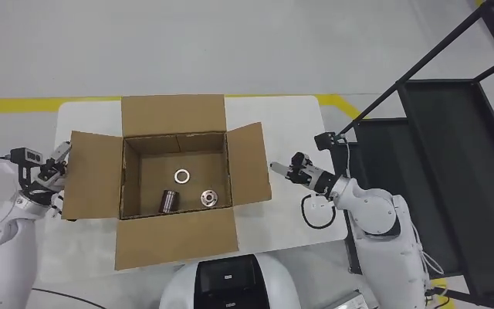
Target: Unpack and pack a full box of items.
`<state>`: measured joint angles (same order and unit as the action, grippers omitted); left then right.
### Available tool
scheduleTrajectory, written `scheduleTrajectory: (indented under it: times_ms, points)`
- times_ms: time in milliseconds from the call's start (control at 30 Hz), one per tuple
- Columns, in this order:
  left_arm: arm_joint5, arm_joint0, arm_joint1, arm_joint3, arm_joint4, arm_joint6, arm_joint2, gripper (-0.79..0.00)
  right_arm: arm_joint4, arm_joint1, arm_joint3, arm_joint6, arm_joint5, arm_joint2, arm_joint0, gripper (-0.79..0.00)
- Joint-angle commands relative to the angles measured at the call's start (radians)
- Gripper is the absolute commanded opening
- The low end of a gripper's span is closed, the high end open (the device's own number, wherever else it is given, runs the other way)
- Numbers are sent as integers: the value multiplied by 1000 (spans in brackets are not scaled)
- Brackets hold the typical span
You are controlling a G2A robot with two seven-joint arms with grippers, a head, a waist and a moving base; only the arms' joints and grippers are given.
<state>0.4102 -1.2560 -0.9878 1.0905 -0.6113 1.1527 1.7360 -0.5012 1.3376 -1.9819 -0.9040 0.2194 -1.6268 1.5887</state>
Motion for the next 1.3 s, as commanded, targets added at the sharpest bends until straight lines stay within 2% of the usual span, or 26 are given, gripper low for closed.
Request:
scheduleTrajectory:
  times_ms: [0,133,267,467,767,1033,1267]
  points:
    - [-24,0,2,20,-58,92,5,0,35,-2,18,-16,21,28,-7,0]
    - [-74,7,5,60,-156,232,5,0,113,-5,24,-36,62,78,-13,0]
    - [-77,20,4,89,-157,281,-23,0,213,-6,20,-49,91,133,-25,0]
    - [-87,52,-8,107,-135,249,-105,0,295,-6,36,-65,99,236,-84,0]
    - [-62,100,-25,39,-44,158,-216,0,231,7,158,-39,58,463,-215,0]
    - [-18,107,-22,11,-23,141,-214,0,138,13,290,-3,22,568,-283,0]
    - [4,84,-17,20,-26,149,-198,0,87,5,293,22,4,576,-289,0]
